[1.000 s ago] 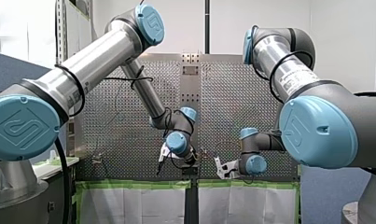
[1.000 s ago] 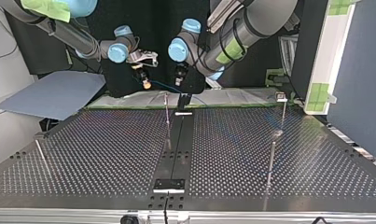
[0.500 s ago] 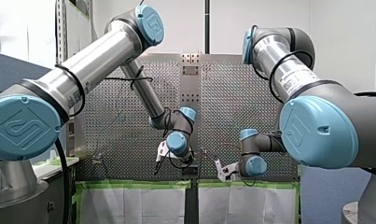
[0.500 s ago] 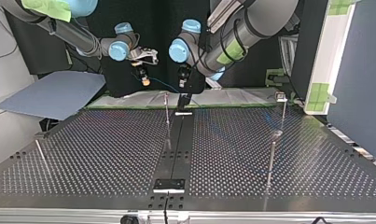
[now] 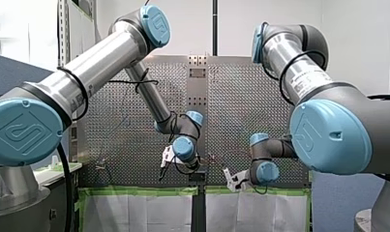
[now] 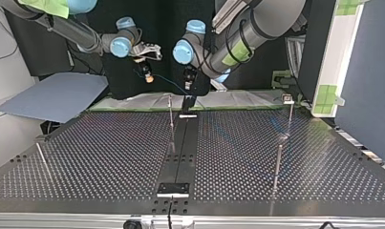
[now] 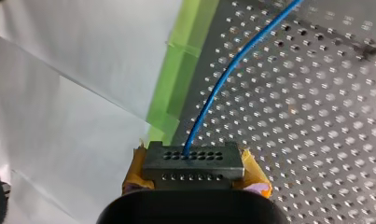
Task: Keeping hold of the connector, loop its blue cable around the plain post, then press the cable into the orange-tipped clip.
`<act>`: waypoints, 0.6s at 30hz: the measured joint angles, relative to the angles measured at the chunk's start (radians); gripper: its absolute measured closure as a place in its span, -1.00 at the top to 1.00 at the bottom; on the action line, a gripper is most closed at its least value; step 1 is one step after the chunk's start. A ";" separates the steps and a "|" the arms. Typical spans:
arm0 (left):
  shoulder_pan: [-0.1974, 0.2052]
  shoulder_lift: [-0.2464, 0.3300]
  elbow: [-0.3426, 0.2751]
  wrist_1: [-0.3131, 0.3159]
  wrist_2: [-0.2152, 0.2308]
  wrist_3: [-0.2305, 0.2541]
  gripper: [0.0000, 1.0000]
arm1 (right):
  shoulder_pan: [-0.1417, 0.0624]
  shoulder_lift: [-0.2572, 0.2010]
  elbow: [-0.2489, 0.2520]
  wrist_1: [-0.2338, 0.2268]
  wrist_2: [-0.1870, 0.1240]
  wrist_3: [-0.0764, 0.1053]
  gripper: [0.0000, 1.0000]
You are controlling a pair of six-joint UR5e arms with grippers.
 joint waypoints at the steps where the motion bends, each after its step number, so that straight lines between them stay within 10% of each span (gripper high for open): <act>1: 0.000 0.000 0.000 -0.001 -0.001 0.000 1.00 | 0.000 -0.008 0.004 -0.003 -0.001 0.002 -1.00; 18: 0.002 0.000 -0.015 -0.003 -0.005 -0.001 1.00 | -0.010 -0.086 0.073 -0.080 -0.039 0.016 -1.00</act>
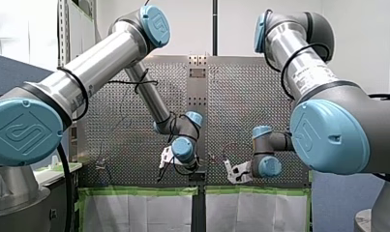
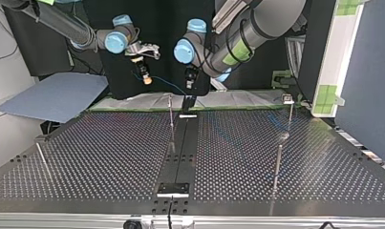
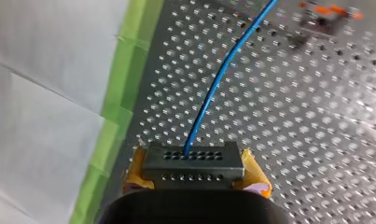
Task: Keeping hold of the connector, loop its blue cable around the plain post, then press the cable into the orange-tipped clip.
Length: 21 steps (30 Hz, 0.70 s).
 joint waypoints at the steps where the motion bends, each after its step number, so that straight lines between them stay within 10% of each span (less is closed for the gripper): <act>1: 0.000 0.000 -0.001 0.000 0.000 0.000 1.00 | -0.001 -0.008 0.007 -0.008 -0.001 0.005 -1.00; 15: 0.003 0.000 -0.004 -0.001 0.001 0.001 1.00 | -0.017 -0.042 0.066 -0.143 -0.011 0.052 -1.00; 21: 0.003 0.000 -0.004 -0.001 0.001 0.001 1.00 | -0.019 -0.042 0.069 -0.185 -0.042 0.043 -1.00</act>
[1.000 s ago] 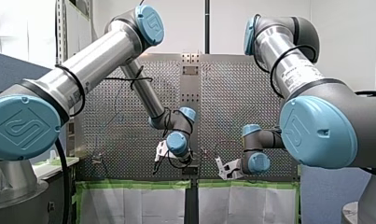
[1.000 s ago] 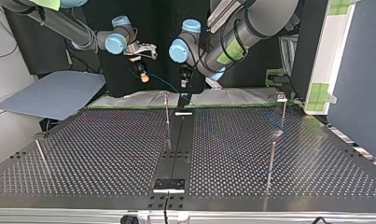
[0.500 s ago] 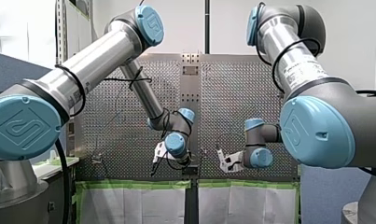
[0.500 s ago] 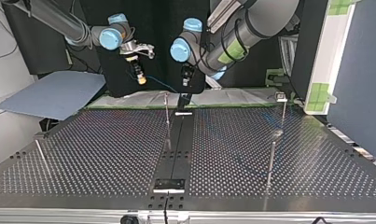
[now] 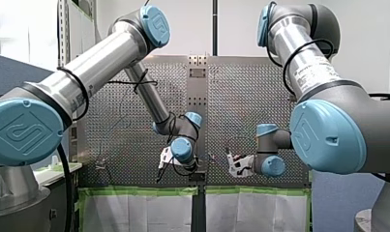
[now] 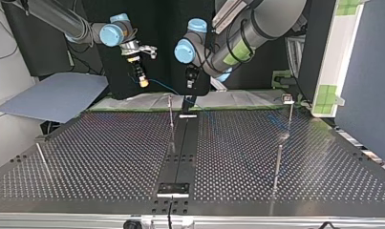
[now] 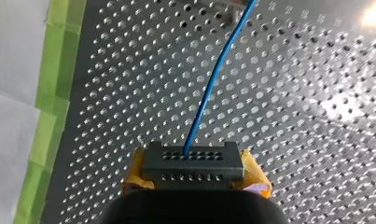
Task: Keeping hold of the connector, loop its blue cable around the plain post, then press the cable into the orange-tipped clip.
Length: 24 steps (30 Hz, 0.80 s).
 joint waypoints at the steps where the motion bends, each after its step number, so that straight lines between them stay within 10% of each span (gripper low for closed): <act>1: 0.000 0.000 0.000 0.000 0.000 0.000 1.00 | 0.000 0.000 0.001 -0.003 -0.004 -0.004 -1.00; 6: 0.001 0.000 0.000 0.000 0.000 0.000 1.00 | -0.004 0.001 0.019 -0.026 -0.012 -0.020 -1.00; 24: 0.016 0.000 0.000 0.000 -0.009 -0.003 1.00 | -0.060 0.029 0.047 -0.124 -0.048 0.016 -1.00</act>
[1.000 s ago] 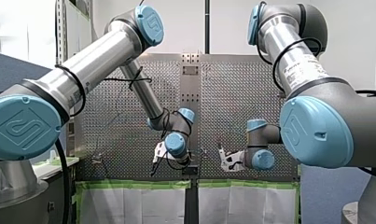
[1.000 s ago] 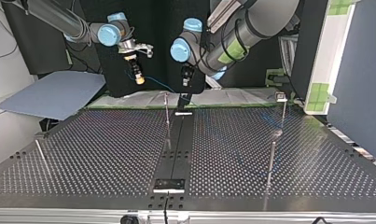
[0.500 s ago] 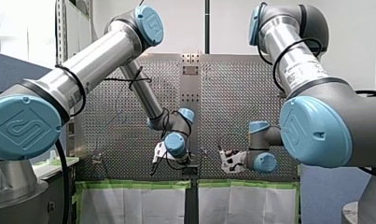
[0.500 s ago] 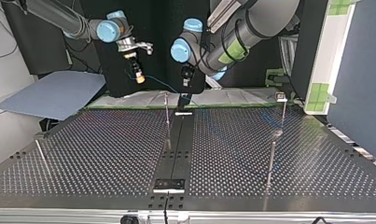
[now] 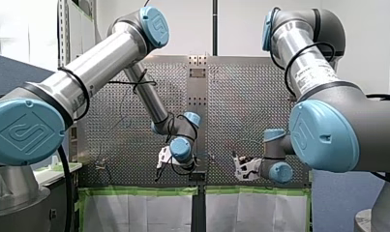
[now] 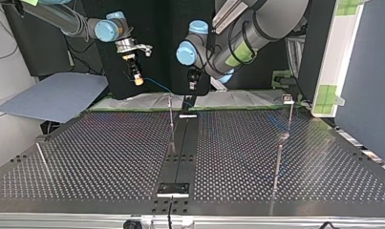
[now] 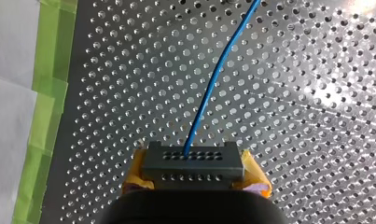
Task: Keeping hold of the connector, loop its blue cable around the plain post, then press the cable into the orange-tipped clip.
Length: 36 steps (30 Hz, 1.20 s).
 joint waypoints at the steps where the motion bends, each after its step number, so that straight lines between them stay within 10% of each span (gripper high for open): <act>1: 0.000 0.000 0.000 0.000 -0.001 0.000 1.00 | -0.002 0.002 0.000 -0.003 -0.004 0.001 -1.00; 18: 0.022 0.001 0.000 -0.001 -0.003 0.022 1.00 | -0.002 0.008 -0.001 0.008 -0.144 -0.008 -1.00; 36: 0.034 0.076 0.009 -0.159 0.026 -0.016 1.00 | -0.008 0.011 -0.001 0.000 -0.157 0.012 -1.00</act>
